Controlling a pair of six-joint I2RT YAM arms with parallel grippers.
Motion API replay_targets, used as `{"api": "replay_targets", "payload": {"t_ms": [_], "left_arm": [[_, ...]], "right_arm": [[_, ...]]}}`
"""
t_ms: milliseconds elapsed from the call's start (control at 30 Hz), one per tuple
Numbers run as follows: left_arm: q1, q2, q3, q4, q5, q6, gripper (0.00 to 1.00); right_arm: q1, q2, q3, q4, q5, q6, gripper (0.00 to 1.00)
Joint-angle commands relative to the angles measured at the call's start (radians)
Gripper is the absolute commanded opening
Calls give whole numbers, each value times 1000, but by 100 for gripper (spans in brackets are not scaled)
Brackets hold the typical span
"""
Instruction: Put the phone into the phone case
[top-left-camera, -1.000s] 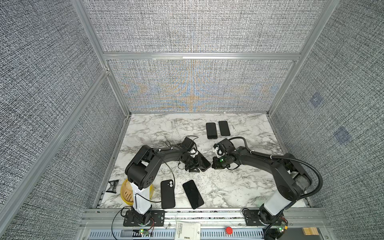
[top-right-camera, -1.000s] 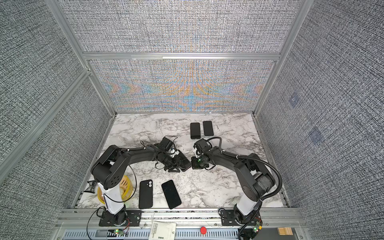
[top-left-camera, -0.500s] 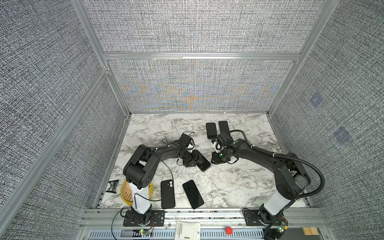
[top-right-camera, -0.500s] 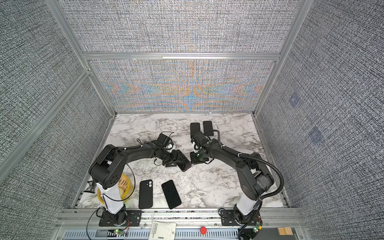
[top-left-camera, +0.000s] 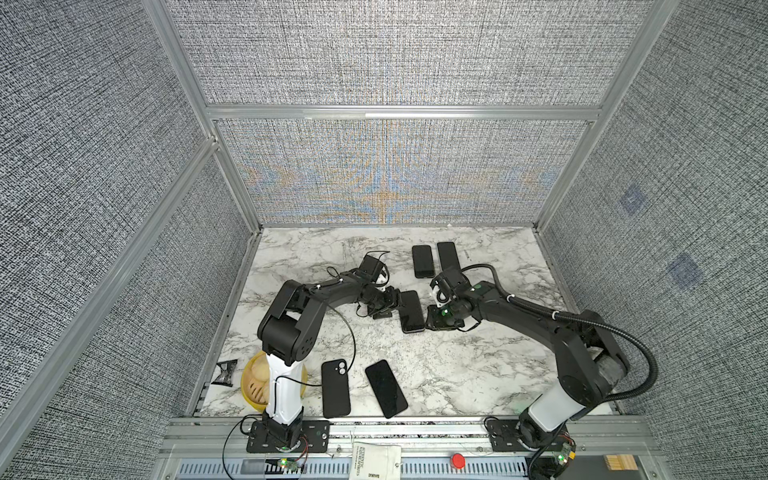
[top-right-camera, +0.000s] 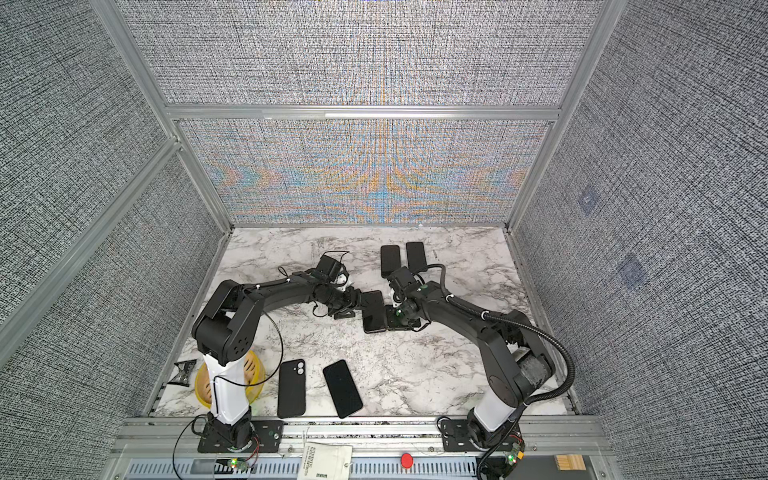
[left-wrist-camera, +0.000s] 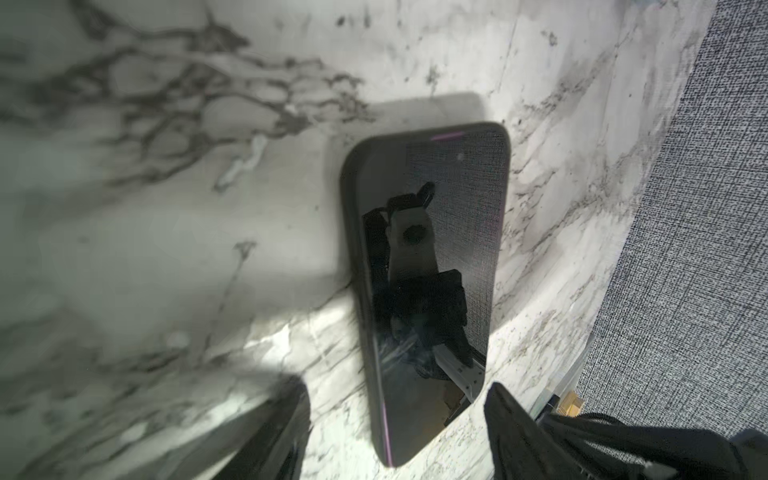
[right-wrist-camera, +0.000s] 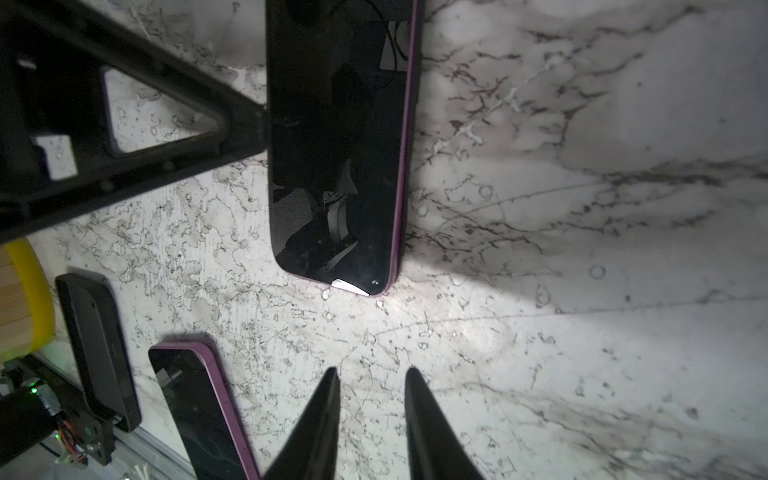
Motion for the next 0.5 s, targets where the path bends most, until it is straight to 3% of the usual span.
{"api": "replay_targets", "payload": {"t_ms": [0, 167, 467], "left_arm": [[-9, -25, -49, -43, 98, 17, 65], [-9, -38, -84, -1, 172, -11, 58], [-22, -4, -65, -16, 148, -29, 50]], "right_arm": [[2, -16, -32, 86, 5, 142, 31], [4, 5, -28, 115, 13, 161, 30], [-1, 69, 15, 104, 19, 127, 25]]}}
